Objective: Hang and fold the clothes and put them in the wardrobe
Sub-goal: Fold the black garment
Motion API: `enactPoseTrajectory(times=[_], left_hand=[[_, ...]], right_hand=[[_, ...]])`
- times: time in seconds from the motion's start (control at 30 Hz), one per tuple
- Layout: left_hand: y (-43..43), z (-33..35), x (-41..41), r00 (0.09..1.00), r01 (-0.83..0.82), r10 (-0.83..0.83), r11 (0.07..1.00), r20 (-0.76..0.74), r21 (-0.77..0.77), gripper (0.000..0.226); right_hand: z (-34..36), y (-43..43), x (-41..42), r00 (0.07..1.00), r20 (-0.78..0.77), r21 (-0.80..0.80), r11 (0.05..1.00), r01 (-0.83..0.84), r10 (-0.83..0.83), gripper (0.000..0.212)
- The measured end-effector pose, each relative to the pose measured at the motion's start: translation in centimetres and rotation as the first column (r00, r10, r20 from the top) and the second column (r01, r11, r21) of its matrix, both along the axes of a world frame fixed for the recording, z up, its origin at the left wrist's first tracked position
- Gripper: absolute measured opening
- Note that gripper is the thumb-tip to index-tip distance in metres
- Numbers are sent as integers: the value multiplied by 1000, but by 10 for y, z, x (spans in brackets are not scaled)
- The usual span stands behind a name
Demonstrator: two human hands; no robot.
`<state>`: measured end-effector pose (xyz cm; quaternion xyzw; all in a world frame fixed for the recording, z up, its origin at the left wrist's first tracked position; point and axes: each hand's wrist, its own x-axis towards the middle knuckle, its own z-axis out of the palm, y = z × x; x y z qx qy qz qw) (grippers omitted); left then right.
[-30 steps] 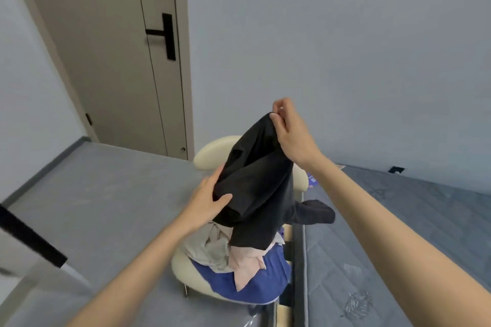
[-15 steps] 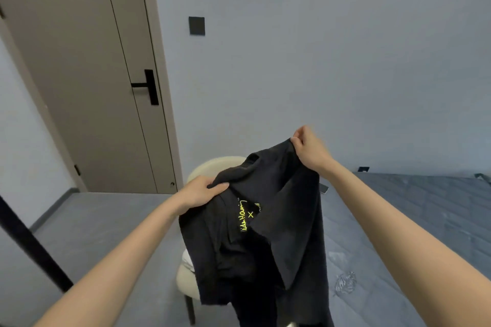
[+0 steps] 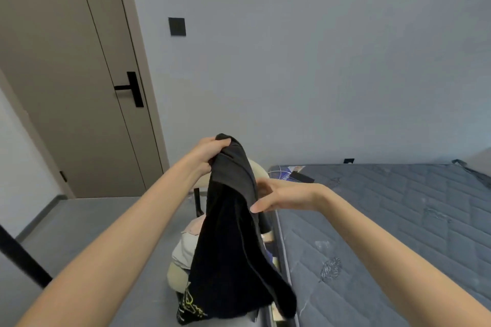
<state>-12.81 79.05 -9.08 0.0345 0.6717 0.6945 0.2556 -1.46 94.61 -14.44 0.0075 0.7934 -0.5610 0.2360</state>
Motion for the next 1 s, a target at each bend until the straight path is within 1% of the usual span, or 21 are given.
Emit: enactPoseTrajectory(times=[0.03,0.1,0.13,0.17,0.23,0.27,0.33,0.4,0.43,0.47,0.5,0.53,0.57,0.6,0.63,0.67,0.73,0.77,0.83,0.93,1.0], left_hand=[[2,3,0,998,-37,34,997,53,64,12],[5,9,-1,977,-119,75,968,201,219,11],[5,13,-1,961,-153,72,943,267,295,14],[4,16,-2,946,-181,59,912,320,367,17],[1,22,-6,919,-246,42,839,393,485,19],[-2,25,-8,910,-279,44,800,412,531,17],[-11,28,-14,922,-311,72,725,381,615,14],[-24,29,-23,960,-272,158,717,231,642,11],[-32,28,-28,977,-206,203,777,72,595,28],[-40,25,-34,968,-119,206,880,-144,459,46],[-48,21,-38,915,-44,131,972,-382,229,62],[-55,17,-40,826,14,-41,998,-562,-53,72],[-60,10,-42,729,47,-244,950,-639,-310,79],[-62,2,-43,650,49,-387,880,-654,-472,81],[-61,-7,-45,604,24,-429,853,-672,-522,78],[-58,-14,-46,586,-15,-390,871,-711,-490,67],[-53,-23,-48,591,-107,-223,931,-775,-349,32],[-52,-24,-48,604,-154,-175,932,-778,-329,21],[-49,-24,-47,606,-245,-151,899,-781,-363,22],[-39,-18,-47,582,-304,-148,872,-799,-383,24],[-30,-13,-47,634,-275,-134,882,-761,-384,24]], right_hand=[[-3,-3,2,998,-41,47,998,-36,38,79],[-8,-13,3,981,-192,98,995,17,3,86],[-14,-16,-1,950,-302,106,987,123,-86,83],[-19,-19,-6,887,-420,112,959,262,-193,75],[-22,-21,-19,740,-576,134,852,506,-349,50],[-19,-20,-24,706,-582,137,807,575,-404,39],[-5,-15,-34,702,-557,136,785,604,-443,29],[18,-9,-42,734,-573,217,796,565,-365,21],[31,-9,-46,749,-583,266,797,542,-314,17],[42,-8,-49,765,-588,315,796,516,-263,14],[52,-9,-52,782,-585,358,795,489,-218,13],[61,-11,-55,795,-580,395,792,466,-179,11],[69,-12,-58,805,-574,428,785,449,-147,9],[76,-13,-60,814,-568,456,778,433,-120,5],[82,-15,-61,824,-558,480,773,415,-96,4],[86,-16,-62,835,-545,500,771,395,-75,4],[90,-17,-62,853,-519,519,777,356,-44,9],[88,-16,-62,862,-506,524,781,340,-36,11],[79,-12,-60,877,-480,539,776,327,-36,18],[53,-5,-58,917,-396,577,763,290,-49,40],[30,0,-57,937,-344,612,743,272,-60,54]])
